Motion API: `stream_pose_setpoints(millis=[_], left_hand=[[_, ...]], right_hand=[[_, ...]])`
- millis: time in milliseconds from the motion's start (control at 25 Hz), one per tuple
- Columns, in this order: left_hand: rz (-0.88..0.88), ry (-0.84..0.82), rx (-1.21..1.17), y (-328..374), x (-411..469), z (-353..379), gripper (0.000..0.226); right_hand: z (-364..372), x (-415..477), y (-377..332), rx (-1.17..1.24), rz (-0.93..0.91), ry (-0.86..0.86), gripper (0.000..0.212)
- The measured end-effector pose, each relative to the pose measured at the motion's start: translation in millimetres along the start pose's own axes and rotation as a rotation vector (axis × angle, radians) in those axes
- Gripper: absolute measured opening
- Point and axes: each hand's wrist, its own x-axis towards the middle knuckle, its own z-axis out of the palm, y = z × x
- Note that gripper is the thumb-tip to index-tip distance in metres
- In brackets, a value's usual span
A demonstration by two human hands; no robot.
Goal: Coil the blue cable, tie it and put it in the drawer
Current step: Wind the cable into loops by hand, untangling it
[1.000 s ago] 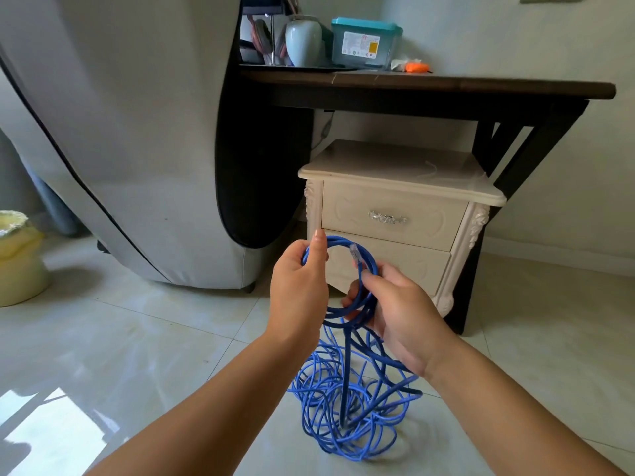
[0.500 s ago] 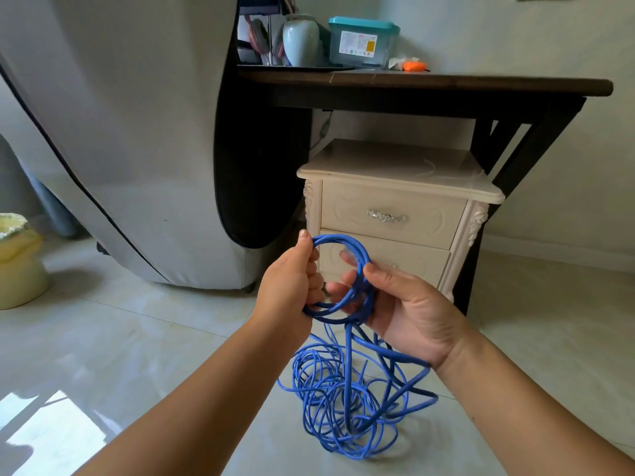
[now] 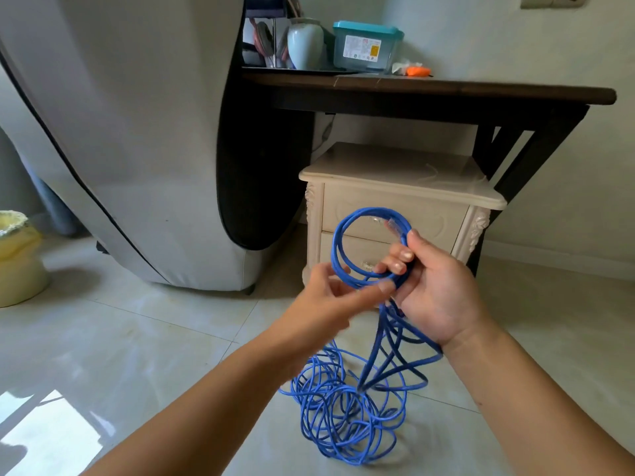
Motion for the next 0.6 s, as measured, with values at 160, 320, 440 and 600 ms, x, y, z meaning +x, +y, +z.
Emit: stream_pose_setpoints(millis=[160, 320, 440, 600], left_hand=[[-0.046, -0.036, 0.081, -11.3, -7.6, 15.5, 0.03], [-0.092, 0.071, -0.155, -12.7, 3.1, -5.5, 0.025], [-0.115, 0.14, -0.215, -11.2, 9.0, -21.9, 0.027], [-0.117, 0.098, -0.219, -8.7, 9.1, -26.8, 0.023]], right_hand=[[-0.6, -4.2, -2.8, -0.023, -0.065, -0.001, 0.019], [-1.9, -4.8, -9.9, 0.098, -0.044, -0.002, 0.019], [-6.1, -4.8, -19.5, 0.203, -0.025, 0.039, 0.029], [-11.2, -3.5, -24.2, 0.295, 0.006, 0.074, 0.03]])
